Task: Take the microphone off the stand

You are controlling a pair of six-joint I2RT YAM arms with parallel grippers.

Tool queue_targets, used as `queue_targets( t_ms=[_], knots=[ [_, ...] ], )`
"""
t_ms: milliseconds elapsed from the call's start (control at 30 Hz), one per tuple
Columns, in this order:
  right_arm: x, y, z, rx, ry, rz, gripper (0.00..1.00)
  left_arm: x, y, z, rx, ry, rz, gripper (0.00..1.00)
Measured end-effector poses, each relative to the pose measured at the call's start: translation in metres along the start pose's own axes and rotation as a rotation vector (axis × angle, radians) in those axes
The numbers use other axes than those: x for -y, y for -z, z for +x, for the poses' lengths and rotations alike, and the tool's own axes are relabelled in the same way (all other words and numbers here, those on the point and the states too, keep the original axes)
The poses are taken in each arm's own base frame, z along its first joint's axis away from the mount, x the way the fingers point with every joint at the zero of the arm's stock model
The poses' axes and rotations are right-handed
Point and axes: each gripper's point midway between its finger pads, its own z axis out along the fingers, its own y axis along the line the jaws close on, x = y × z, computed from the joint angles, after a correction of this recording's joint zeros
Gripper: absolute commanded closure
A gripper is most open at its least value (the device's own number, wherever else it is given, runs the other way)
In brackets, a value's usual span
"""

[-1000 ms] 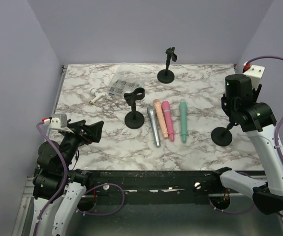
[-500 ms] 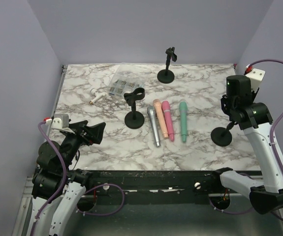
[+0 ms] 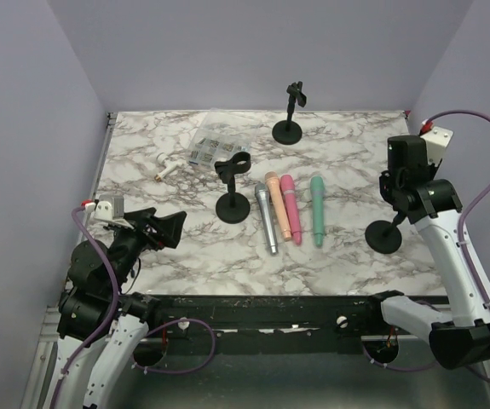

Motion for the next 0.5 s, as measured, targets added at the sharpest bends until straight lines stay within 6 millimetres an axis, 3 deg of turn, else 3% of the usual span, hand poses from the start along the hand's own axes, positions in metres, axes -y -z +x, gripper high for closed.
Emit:
queue_targets(
  t_ms=[300,500],
  knots=[
    [-0.007,-0.019,0.022,-0.065,-0.023,-0.01,0.7,0.0,-0.004,0.004,-0.014,0.001,0.002,0.01],
    [-0.006,-0.031,0.026,-0.084,-0.065,-0.014,0.71,-0.002,-0.006,0.006,-0.015,0.001,0.001,0.02]
  ],
)
